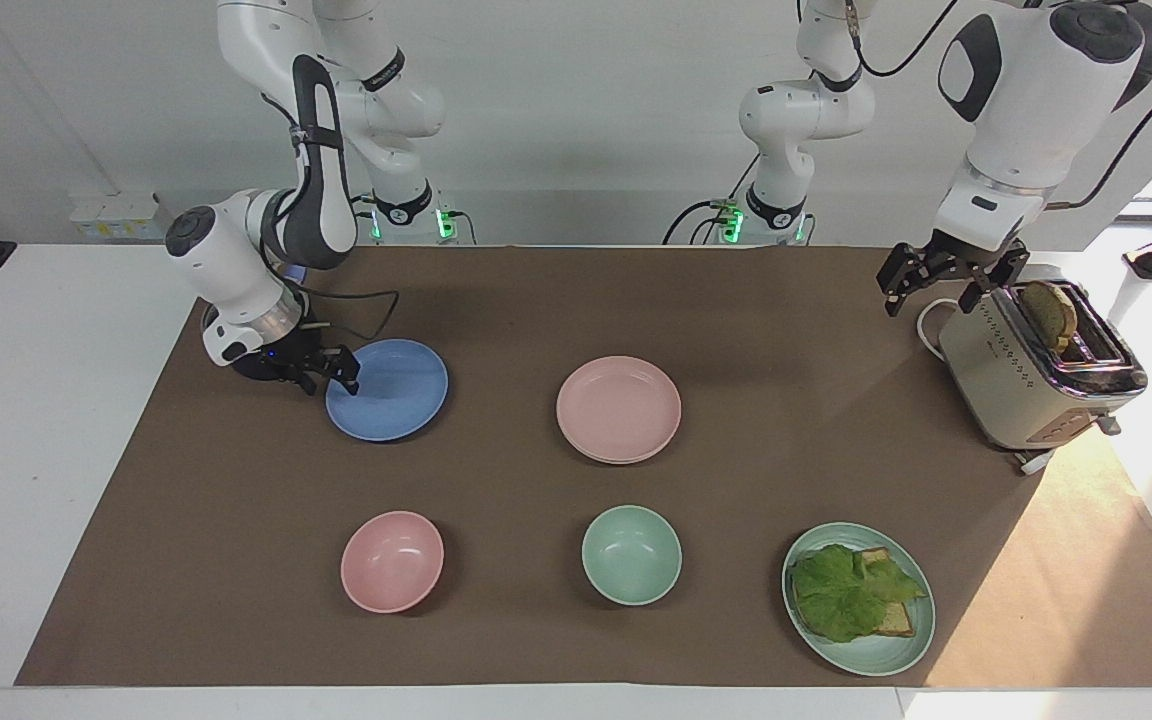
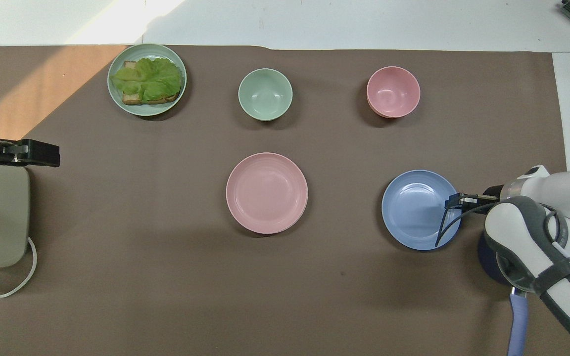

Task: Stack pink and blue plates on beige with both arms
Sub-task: 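Grasp the blue plate rim with the right gripper, then carry the blue plate with the right gripper onto the pink plate, then open the right gripper to release the blue plate on the stack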

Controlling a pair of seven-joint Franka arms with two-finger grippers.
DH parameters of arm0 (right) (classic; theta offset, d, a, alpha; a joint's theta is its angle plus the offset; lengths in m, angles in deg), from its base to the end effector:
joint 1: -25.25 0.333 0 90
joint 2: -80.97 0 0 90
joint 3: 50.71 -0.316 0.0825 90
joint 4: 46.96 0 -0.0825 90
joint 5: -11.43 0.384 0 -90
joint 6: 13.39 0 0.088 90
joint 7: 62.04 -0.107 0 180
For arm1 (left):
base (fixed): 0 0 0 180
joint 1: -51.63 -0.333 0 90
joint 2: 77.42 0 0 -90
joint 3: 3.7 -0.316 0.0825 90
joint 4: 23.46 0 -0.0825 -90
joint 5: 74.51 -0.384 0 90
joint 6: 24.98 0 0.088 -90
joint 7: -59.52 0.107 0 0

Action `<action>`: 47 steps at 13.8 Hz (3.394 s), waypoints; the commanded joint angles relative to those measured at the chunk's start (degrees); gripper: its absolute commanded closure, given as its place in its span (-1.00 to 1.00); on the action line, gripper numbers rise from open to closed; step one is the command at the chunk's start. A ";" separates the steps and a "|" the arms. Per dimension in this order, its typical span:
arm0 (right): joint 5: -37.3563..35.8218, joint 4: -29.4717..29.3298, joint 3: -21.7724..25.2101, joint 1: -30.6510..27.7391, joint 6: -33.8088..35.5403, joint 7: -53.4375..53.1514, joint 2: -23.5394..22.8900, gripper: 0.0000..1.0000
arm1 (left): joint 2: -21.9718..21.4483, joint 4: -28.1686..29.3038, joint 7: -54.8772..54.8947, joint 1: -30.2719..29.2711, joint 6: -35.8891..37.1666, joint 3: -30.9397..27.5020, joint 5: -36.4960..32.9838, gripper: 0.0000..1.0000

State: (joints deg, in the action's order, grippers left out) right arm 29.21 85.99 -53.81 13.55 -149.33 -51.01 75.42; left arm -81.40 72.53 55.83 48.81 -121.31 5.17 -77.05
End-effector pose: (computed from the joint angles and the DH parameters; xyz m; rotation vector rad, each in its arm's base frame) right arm 0.5072 -0.0732 0.2962 -2.9089 0.2720 0.0106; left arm 0.5402 -0.0559 0.6226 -3.0900 0.0687 -0.1221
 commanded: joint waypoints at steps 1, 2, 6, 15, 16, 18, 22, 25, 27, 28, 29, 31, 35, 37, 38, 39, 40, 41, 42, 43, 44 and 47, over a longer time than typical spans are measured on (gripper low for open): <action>3.14 0.65 -0.25 -0.26 0.15 2.51 0.37 0.89 | -0.50 -0.19 0.78 -0.70 1.23 0.01 0.52 -1.00; 3.14 0.48 -0.34 -0.17 0.24 2.51 0.28 1.00 | -0.50 -0.19 0.78 -0.70 1.23 -0.60 0.52 -1.00; 3.23 -3.56 -0.42 0.36 5.67 2.51 0.01 1.00 | -0.50 -0.19 0.78 -0.70 1.23 -1.48 0.52 -1.00; 3.40 -10.86 -1.48 12.73 10.80 -11.17 3.44 1.00 | -0.50 -0.19 0.78 -0.70 1.23 -1.48 0.52 -1.00; 3.31 -10.78 -1.48 14.84 8.88 -13.98 3.36 1.00 | -0.50 -0.19 0.78 -0.79 1.23 -1.57 0.52 -1.00; 3.31 -10.78 -1.39 19.50 5.09 -18.03 3.18 1.00 | -0.50 -0.19 0.78 -0.79 1.23 -1.48 0.52 -1.00; 3.05 -10.95 -1.48 28.72 -1.76 -26.73 0.55 1.00 | -0.50 -0.19 0.78 -0.18 1.23 -1.57 0.52 -1.00; 2.79 -11.22 -1.48 34.27 -5.99 -30.88 -2.26 1.00 | -0.42 -0.19 0.78 0.44 1.23 -1.57 0.52 -1.00; 2.52 -11.22 -1.39 35.08 -6.43 -31.50 -3.67 1.00 | -0.24 -0.19 0.78 1.32 1.23 -1.83 0.52 -1.00; 2.35 -11.22 -1.48 35.08 -8.35 -31.42 -4.37 1.00 | -0.07 -0.28 0.78 1.41 1.23 -1.83 0.52 -1.00; 2.52 -11.30 -1.48 35.43 -10.11 -31.41 -5.42 1.00 | -0.06 -0.28 0.78 1.50 1.23 -1.92 0.52 -1.00; 2.61 -12.26 -1.48 35.87 -11.53 -31.59 -7.18 1.00 | 0.37 -0.54 0.78 2.28 1.14 -2.36 0.52 -1.00; 3.14 -13.50 -1.48 35.78 -11.45 -32.03 -7.89 0.90 | 0.64 -1.77 0.78 5.72 1.14 -5.96 0.52 -1.00; 3.31 -13.59 -1.48 35.78 -11.45 -32.29 -7.89 0.15 | 1.25 -1.77 0.78 5.80 1.14 -7.01 0.52 -1.00; 3.23 -13.76 -1.48 35.78 -11.45 -32.55 -7.98 -0.11 | 1.95 -2.38 0.78 5.80 1.14 -7.37 0.52 -1.00; 3.23 -14.29 -1.48 35.87 -11.45 -32.64 -7.98 -0.15 | 2.13 -3.61 0.78 5.80 1.14 -7.55 0.52 -1.00; 3.23 -14.29 -1.48 35.87 -11.45 -32.64 -8.07 -0.27 | 2.13 -4.05 0.78 5.80 1.14 -7.89 0.52 -1.00; 3.23 -14.38 -1.48 35.87 -11.27 -32.73 -8.07 -0.40 | 1.96 -3.97 0.78 5.72 1.14 -7.99 0.52 -1.00; 3.23 -14.47 -1.39 35.87 -10.92 -32.82 -7.90 -0.54 | 1.70 -3.97 0.78 5.54 1.23 -8.07 0.52 -1.00; 3.23 -14.56 -1.39 35.78 -10.48 -33.52 -7.37 -0.83 | 1.61 -3.88 0.78 5.19 1.23 -7.99 0.52 -1.00; 3.05 -14.56 -1.22 35.52 -9.17 -33.96 -6.50 -1.00 | 1.52 -3.80 0.78 4.93 1.23 -7.99 0.52 -1.00; 1.82 -15.00 -0.34 32.46 -3.38 -33.96 -2.46 -1.00 | 1.34 -3.53 0.78 4.84 1.31 -7.90 0.52 -1.00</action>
State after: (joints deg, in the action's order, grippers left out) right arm 30.90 71.00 -54.40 48.51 -156.45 -84.17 69.63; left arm -80.39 70.02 56.00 53.54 -121.01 -2.40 -76.96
